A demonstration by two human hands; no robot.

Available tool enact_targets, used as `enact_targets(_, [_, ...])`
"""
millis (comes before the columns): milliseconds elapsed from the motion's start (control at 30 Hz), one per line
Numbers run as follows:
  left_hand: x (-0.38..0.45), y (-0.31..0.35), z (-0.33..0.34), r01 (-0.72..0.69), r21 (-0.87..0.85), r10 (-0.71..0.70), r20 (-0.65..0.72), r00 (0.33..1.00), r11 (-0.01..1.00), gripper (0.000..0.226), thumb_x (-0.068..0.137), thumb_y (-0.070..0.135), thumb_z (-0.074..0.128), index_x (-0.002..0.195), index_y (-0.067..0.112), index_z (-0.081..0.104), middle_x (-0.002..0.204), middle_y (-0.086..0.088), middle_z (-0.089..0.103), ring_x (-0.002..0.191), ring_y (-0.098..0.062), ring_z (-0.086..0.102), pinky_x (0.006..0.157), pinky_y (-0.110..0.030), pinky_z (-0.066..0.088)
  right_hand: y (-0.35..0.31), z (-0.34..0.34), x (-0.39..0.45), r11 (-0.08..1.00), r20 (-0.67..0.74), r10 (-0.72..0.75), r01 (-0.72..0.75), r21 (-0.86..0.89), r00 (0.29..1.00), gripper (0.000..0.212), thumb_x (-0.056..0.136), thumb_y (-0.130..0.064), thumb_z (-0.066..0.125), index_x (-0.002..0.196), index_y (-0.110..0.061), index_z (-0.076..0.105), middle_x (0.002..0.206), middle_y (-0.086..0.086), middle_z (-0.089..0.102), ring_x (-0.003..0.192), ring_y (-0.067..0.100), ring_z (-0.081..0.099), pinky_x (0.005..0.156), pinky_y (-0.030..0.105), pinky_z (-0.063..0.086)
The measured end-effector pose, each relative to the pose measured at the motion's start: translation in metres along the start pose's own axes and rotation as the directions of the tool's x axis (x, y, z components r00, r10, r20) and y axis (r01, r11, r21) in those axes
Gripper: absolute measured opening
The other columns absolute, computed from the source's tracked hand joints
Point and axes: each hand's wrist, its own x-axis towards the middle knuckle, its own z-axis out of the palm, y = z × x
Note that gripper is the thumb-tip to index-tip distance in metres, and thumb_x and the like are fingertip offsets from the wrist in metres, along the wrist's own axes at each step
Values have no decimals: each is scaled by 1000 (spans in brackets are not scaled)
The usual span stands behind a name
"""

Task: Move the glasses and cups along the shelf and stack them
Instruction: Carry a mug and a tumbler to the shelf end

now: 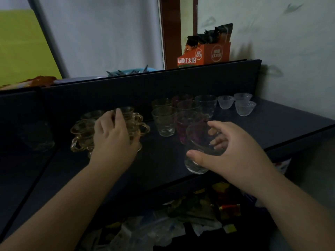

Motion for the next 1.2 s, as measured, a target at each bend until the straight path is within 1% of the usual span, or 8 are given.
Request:
enact_targets(100, [-17, 14, -5, -155, 26, 157, -90, 983, 988, 84, 87, 42, 60, 152, 13, 15, 152, -11, 16, 140, -31, 9, 115, -43, 14, 10, -9, 3, 1000, -12, 18, -19, -23, 1000, 100, 58, -74, 71, 145, -32, 44, 113, -26, 50, 96, -8, 53, 75, 14, 42])
enact_targets(200, [-23, 44, 1, -257, -65, 253, -56, 966, 964, 81, 88, 43, 59, 153, 19, 16, 156, -4, 20, 142, -21, 15, 111, -30, 13, 18, -20, 11, 996, -48, 29, -33, -78, 998, 99, 59, -71, 73, 145, -31, 44, 111, -25, 50, 93, -6, 54, 75, 15, 42])
enact_targets(367, [-16, 73, 29, -257, -221, 265, 9, 964, 941, 88, 89, 48, 57, 153, 24, 2, 159, 4, 9, 145, -14, 11, 107, -24, 10, 36, -41, 25, 980, -125, 59, -81, -180, 990, 96, 63, -68, 74, 145, -29, 44, 112, -22, 51, 93, -4, 53, 72, 13, 39])
enact_targets(567, [-9, 86, 40, -282, -150, 289, 29, 957, 948, 92, 89, 42, 57, 153, 20, -5, 160, 2, 2, 146, -14, 4, 109, -23, 4, 71, -59, 64, 960, -107, 93, -118, -253, 990, 101, 63, -72, 71, 148, -25, 42, 122, -14, 53, 100, 2, 55, 76, 21, 42])
enact_targets(800, [-5, 111, 52, -138, -94, 141, 34, 989, 986, 94, 88, 42, 60, 153, 21, -3, 160, 4, 2, 146, -15, 8, 111, -24, 10, 118, -43, 132, 974, 65, 60, -45, -221, 996, 104, 64, -69, 76, 149, -20, 43, 137, -5, 54, 116, 10, 54, 88, 26, 44])
enact_targets(900, [-11, 124, 57, -48, -82, 50, 17, 999, 995, 96, 88, 38, 61, 153, 21, -8, 160, 4, -1, 146, -18, 8, 113, -28, 13, 125, -36, 150, 977, 127, -12, 38, -208, 992, 100, 64, -70, 76, 146, -20, 45, 133, -7, 54, 114, 11, 55, 92, 30, 47])
enact_targets(1033, [-22, 138, 58, 30, -49, -31, -25, 999, 998, 98, 88, 36, 62, 153, 21, -9, 160, 4, -1, 146, -18, 7, 110, -25, 13, 131, -35, 158, 980, 217, -63, 102, -173, 974, 106, 67, -71, 74, 150, -18, 35, 142, -2, 47, 126, 14, 50, 102, 35, 45])
enact_targets(1200, [-38, 143, 49, 138, 15, -138, -5, 990, 990, 96, 87, 38, 62, 154, 21, -6, 161, 4, 2, 146, -18, 8, 114, -30, 17, 135, -53, 139, 968, 93, -209, 219, -120, 974, 88, 76, -64, 70, 148, -22, 41, 141, -5, 48, 128, 13, 49, 103, 37, 46])
